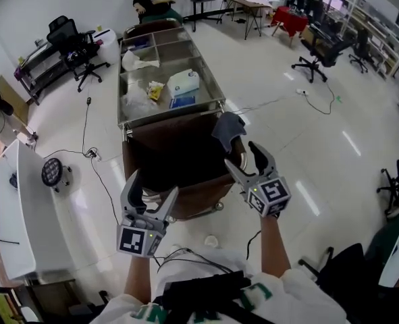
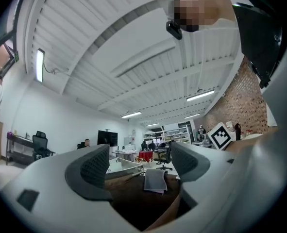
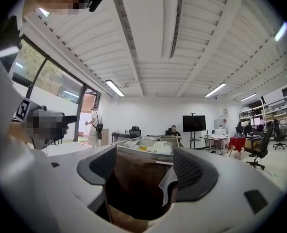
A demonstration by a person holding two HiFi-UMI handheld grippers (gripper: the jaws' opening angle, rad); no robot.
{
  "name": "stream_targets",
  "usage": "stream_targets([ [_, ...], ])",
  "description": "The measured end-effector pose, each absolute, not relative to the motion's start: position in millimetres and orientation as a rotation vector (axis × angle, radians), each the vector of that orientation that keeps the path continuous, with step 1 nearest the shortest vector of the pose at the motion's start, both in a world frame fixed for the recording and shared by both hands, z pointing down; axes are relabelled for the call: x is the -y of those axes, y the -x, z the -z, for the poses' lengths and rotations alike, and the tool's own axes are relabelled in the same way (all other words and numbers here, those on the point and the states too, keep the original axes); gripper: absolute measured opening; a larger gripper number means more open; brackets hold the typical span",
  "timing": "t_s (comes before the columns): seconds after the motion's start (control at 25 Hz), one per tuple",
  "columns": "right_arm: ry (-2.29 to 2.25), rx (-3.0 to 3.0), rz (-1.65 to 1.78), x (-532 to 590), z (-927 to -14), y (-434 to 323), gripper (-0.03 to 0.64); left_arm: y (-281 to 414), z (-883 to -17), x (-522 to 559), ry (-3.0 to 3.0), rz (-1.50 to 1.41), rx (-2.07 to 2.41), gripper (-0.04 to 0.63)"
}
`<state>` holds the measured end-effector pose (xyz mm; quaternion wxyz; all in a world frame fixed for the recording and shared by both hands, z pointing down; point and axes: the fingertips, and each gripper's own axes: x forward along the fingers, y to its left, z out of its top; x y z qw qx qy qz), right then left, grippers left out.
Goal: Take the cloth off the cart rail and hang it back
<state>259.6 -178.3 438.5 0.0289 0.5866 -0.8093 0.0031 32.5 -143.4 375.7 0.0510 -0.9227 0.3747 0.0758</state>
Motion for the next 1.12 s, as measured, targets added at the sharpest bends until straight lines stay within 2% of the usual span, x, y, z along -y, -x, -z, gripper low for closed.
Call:
stream_targets([
  [0.6, -1.304, 1.845, -0.398, 341.4, -570.8, -326.6, 0.369, -12.1, -383.2, 166.7, 2.868, -0.175, -1.093, 0.377],
  [0.76, -1.279, 1.816, -0.491, 345.8, -583.0, -331.4, 0.284, -2.9, -386.8, 170.0, 2.859, -0.17, -1.095, 0.377],
  [1.0, -1.346, 1.887, -0.457, 343.8, -562.2, -326.9, 0.074, 9.3, -397.6, 175.4, 2.838, -0.151, -1.093, 0.377],
  [1.12, -1.428, 2.002, -0.394, 337.3, -525.1, -307.9, 0.071, 9.1, -386.5, 176.8, 2.859, -0.202, -1.101, 0.377],
])
